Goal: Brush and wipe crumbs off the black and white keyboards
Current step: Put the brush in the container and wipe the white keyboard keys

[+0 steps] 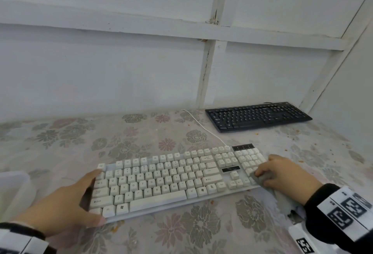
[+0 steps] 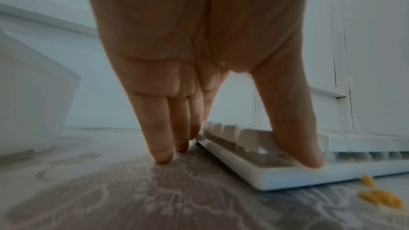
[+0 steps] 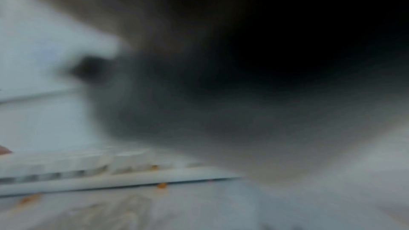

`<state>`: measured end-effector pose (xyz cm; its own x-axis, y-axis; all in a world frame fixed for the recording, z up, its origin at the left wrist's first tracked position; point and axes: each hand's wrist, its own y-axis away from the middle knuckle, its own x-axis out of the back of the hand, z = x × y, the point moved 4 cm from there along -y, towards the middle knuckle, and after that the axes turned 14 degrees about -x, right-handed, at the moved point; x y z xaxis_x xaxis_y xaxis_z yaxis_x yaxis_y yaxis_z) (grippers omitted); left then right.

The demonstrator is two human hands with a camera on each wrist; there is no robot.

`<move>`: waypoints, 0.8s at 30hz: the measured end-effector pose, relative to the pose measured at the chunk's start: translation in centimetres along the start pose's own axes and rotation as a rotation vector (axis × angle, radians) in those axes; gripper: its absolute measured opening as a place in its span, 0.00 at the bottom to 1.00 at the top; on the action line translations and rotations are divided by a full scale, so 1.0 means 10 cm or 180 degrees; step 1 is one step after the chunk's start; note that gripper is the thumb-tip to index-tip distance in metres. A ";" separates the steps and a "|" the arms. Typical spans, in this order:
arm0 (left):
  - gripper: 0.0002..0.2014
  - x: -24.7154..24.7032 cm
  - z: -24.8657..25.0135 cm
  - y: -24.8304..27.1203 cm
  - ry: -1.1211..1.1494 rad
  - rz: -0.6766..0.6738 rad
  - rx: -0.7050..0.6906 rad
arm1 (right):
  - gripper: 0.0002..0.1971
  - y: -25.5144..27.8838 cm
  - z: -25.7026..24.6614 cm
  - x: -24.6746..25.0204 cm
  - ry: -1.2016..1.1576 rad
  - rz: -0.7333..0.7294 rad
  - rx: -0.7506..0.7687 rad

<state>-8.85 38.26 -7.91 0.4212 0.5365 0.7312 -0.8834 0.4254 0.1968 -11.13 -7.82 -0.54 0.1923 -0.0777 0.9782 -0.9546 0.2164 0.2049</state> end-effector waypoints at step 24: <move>0.72 0.03 0.09 0.03 -0.0085 -0.0123 0.0078 | 0.09 0.15 0.10 -0.04 -0.0331 0.0353 0.0045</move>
<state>-9.16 37.85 -7.03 0.4499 0.5001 0.7399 -0.8714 0.4273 0.2411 -12.84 -8.44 -0.63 0.0617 -0.1547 0.9860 -0.9719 0.2157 0.0947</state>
